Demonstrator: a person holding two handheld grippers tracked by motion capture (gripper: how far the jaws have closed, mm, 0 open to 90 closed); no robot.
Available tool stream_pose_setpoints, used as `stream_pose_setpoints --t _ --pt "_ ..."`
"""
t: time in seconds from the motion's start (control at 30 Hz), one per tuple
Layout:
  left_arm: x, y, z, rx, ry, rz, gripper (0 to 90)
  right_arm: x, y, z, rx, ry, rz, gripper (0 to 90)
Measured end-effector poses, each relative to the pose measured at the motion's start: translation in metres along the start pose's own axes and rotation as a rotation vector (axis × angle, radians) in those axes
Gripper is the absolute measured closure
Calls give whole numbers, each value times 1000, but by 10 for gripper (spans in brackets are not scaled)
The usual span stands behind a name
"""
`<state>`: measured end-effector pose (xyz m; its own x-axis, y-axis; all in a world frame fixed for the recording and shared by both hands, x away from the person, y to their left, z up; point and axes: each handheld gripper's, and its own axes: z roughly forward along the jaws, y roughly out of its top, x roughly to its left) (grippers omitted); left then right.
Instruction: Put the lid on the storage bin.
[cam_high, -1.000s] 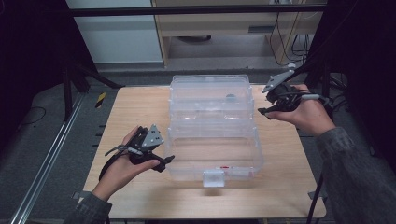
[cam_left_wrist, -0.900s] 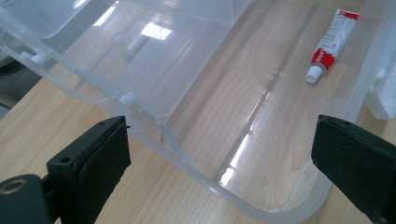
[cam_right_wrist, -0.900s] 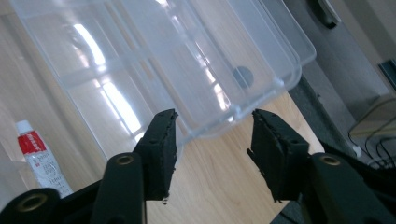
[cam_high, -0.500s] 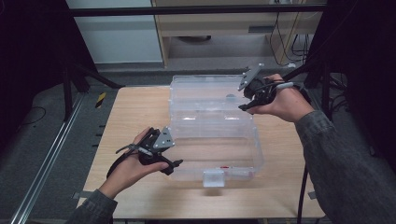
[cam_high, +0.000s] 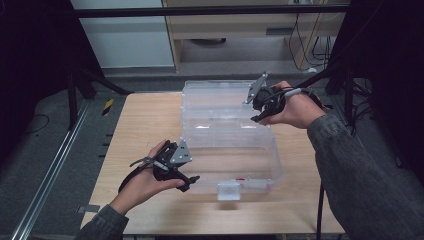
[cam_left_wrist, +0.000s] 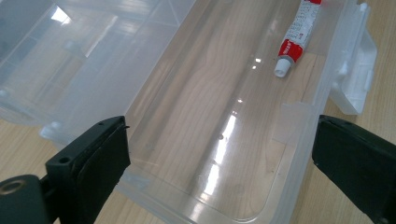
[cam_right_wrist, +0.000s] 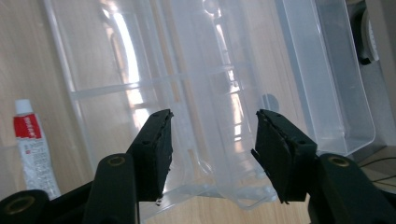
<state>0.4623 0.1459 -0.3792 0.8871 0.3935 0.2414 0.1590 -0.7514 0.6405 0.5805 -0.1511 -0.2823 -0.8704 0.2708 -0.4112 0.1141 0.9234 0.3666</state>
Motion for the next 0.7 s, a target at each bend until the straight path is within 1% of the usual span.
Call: stream_pose_setpoints --t 0.03,0.07,0.13,0.17,0.23,0.27,0.3,0.33,0.37,0.4,0.43,0.47,0.53,0.63,0.67,0.7 --pt "0 1 2 1 -5 4 35 -1 0 2 8 -2 -1 480" --pt "-1 1 3 2 -5 7 35 -2 -1 6 28 10 -10 496" --pt "-3 2 5 1 -15 15 35 -3 -1 12 47 21 -19 513" --pt "-3 3 6 5 -19 22 35 -3 -1 14 52 25 -23 517" --pt "-5 3 7 1 -23 22 35 -4 0 19 66 27 -32 542" --pt "-6 4 9 3 -30 32 35 -5 0 22 72 34 -37 551" --pt "-6 4 9 3 -30 32 35 -5 0 22 72 34 -37 551" --pt "-7 5 11 5 -30 37 35 -5 1 26 92 47 -53 582" --pt "-7 5 11 5 -30 37 35 -5 1 26 92 47 -53 582" --pt "-7 5 12 7 -35 40 36 -5 1 29 98 58 -63 613" --pt "-7 5 12 7 -35 40 36 -5 1 29 98 58 -63 613" --pt "-7 4 13 9 -38 42 37 -5 2 31 101 67 -72 664" --pt "-7 4 14 13 -41 42 39 -5 3 32 103 63 -89 699" --pt "-8 3 15 17 -46 47 46 -6 5 31 104 68 -96 754" --pt "-8 3 15 17 -46 47 53 -6 5 31 104 68 -96 754" --pt "-9 4 16 21 -54 52 76 -6 5 31 104 70 -102 782"
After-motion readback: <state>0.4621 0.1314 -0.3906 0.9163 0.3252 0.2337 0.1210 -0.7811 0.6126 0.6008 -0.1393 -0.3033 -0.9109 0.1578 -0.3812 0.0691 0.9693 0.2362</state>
